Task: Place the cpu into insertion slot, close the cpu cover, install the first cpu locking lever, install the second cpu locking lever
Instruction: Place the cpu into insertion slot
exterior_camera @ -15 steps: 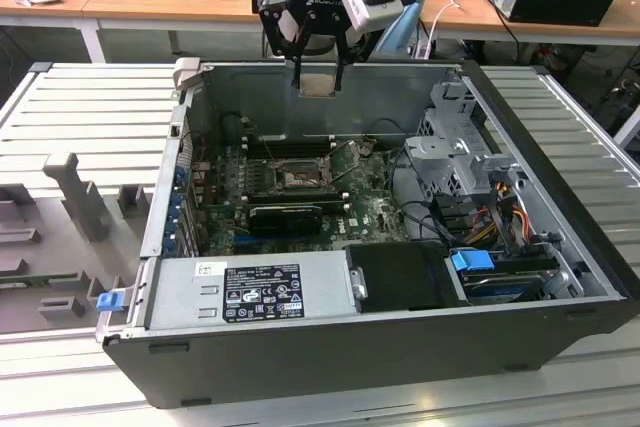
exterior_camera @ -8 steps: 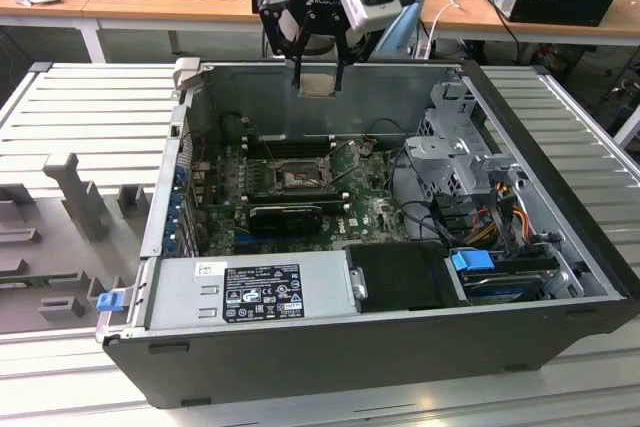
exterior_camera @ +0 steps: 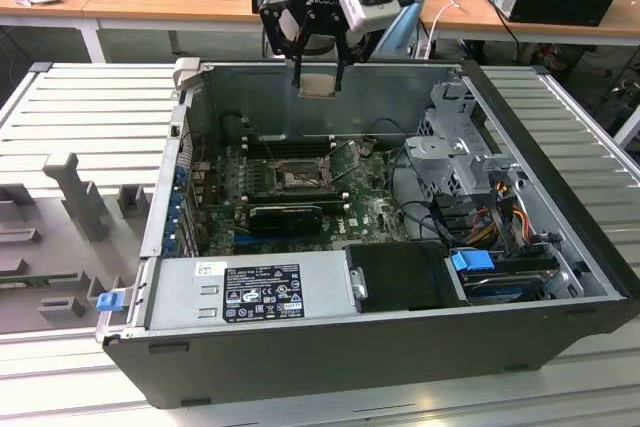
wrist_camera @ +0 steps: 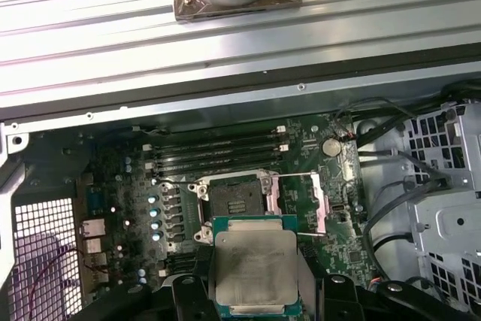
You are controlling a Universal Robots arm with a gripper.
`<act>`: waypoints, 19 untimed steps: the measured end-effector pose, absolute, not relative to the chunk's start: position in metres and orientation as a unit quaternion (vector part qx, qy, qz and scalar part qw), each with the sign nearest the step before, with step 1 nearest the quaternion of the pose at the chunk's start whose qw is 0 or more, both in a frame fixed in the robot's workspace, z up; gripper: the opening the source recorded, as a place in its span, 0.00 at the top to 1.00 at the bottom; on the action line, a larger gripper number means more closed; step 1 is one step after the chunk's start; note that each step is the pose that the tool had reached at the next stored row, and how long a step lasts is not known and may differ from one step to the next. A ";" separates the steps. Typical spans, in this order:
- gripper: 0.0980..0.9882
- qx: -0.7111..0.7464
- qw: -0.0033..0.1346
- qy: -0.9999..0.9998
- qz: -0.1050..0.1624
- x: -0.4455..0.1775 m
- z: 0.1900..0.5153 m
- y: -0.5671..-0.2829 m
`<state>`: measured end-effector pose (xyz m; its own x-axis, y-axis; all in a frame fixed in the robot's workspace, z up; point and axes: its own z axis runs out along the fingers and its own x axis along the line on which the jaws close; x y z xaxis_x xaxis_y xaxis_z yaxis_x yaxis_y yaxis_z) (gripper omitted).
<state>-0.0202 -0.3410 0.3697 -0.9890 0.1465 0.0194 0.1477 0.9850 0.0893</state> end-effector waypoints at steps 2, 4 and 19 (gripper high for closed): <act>0.52 -0.076 0.006 -0.996 -0.045 -0.020 0.370 -0.341; 0.52 -0.078 0.006 -0.996 -0.045 -0.020 0.370 -0.341; 0.52 -0.100 0.005 -0.994 -0.045 -0.020 0.370 -0.341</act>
